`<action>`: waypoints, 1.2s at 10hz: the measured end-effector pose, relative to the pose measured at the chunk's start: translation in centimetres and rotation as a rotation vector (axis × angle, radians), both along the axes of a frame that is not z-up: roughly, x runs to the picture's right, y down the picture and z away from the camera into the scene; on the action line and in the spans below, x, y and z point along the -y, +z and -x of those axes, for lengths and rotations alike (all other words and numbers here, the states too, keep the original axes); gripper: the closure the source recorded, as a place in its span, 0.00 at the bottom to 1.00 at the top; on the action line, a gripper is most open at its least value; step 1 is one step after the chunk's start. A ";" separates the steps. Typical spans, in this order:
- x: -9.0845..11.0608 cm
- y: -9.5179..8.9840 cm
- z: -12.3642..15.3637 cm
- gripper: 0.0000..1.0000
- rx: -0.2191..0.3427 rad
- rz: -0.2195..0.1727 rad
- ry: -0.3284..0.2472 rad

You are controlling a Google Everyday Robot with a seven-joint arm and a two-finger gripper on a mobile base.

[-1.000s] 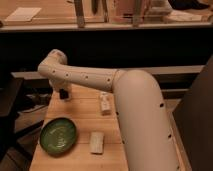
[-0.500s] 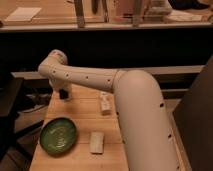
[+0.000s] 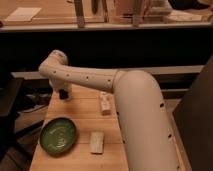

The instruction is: Place the eraser in the ceramic cup

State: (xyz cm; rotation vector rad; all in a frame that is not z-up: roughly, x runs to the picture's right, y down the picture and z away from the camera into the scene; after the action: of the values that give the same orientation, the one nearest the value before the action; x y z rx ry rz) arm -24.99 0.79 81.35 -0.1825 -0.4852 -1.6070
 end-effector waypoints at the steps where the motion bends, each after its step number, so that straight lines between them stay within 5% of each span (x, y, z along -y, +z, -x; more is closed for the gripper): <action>1: 0.0 0.0 0.0 0.79 0.003 0.001 -0.001; 12: -0.2 0.2 0.3 0.76 0.044 0.003 -0.016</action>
State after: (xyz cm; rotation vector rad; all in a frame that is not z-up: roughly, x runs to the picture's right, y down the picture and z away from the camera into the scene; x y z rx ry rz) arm -25.27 0.98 81.58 -0.1535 -0.5213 -1.6292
